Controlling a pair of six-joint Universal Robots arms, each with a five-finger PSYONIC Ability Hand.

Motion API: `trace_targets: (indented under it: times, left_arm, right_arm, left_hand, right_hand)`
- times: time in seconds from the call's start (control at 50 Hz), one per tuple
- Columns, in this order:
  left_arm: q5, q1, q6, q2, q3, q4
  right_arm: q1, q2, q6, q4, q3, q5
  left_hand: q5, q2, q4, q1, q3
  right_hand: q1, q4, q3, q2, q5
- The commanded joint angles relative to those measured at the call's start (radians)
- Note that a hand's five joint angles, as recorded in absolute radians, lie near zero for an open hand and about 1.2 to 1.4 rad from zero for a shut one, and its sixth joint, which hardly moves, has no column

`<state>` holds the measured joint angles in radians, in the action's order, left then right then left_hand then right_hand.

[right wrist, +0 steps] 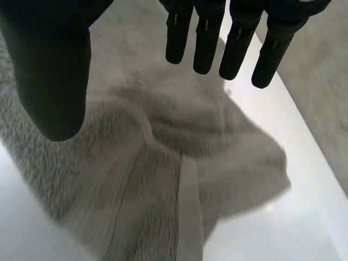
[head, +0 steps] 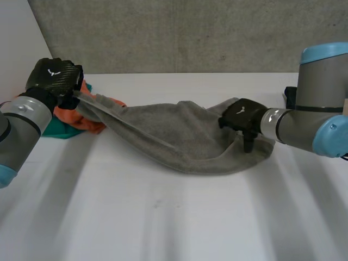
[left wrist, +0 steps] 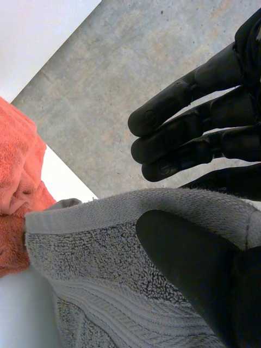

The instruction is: Fold the laundry.

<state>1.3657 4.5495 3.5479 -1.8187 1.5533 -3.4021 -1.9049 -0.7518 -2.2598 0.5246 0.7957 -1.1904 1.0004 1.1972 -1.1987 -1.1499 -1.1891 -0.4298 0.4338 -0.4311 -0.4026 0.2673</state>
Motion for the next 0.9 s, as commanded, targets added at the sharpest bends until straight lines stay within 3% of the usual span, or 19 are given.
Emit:
trace_targets:
  times: [0.02,0.22,0.28,0.32,0.44,0.52,0.62,0.7,0.8,0.9]
  left_arm:
    - [-0.002,0.008,-0.001,0.013,-0.001,0.013]
    - [-0.004,0.006,-0.003,0.024,0.004,0.055]
    - [-0.002,0.010,-0.003,0.038,0.008,0.084]
    - [-0.002,0.013,-0.003,0.050,0.016,0.116]
    - [-0.004,0.019,0.012,0.114,0.044,0.237]
    - [-0.008,0.031,0.066,0.185,0.080,0.387]
    - [-0.013,0.078,0.224,0.239,0.143,0.657]
    - [-0.031,0.095,0.345,0.237,0.197,0.809]
    - [-0.054,0.097,0.433,0.196,0.196,0.773]
    - [-0.045,0.063,0.401,0.069,0.079,0.644]
  right_arm:
    - [-0.016,0.068,0.110,0.000,-0.018,0.017]
    - [-0.006,0.071,0.129,-0.026,-0.010,-0.049]
    - [0.000,0.060,0.111,-0.023,0.014,-0.051]
    - [0.007,0.037,0.108,-0.005,0.046,-0.051]
    - [0.050,-0.090,0.117,0.115,0.183,-0.041]
    - [0.102,-0.233,0.175,0.216,0.339,-0.054]
    - [0.190,-0.410,0.327,0.368,0.577,-0.170]
    - [0.211,-0.477,0.371,0.382,0.687,-0.258]
    - [0.187,-0.466,0.307,0.243,0.708,-0.253]
    - [0.138,-0.390,0.220,0.095,0.633,-0.288]
  left_hand:
    - [0.221,0.199,-0.198,-0.246,-0.207]
    - [0.221,0.199,-0.198,-0.246,-0.207]
    - [0.221,0.199,-0.198,-0.246,-0.207]
    - [0.221,0.199,-0.198,-0.246,-0.207]
    - [0.221,0.199,-0.198,-0.246,-0.207]
    - [0.221,0.199,-0.198,-0.246,-0.207]
    - [0.221,0.199,-0.198,-0.246,-0.207]
    - [0.221,0.199,-0.198,-0.246,-0.207]
    - [0.221,0.199,-0.198,-0.246,-0.207]
    - [0.221,0.199,-0.198,-0.246,-0.207]
  right_hand:
    - [-0.115,0.111,-0.113,-0.142,0.103]
    - [-0.276,0.272,-0.275,-0.303,0.264]
    - [-0.537,0.533,-0.535,-0.564,0.525]
    - [-0.964,0.960,-0.962,-0.991,0.952]
    - [-0.966,0.963,-0.965,-0.994,0.954]
    - [-0.966,0.963,-0.965,-0.994,0.954]
    - [-0.966,0.963,-0.965,-0.994,0.954]
    - [-0.966,0.963,-0.965,-0.994,0.954]
    - [-0.966,0.963,-0.965,-0.994,0.954]
    - [-0.966,0.963,-0.965,-0.994,0.954]
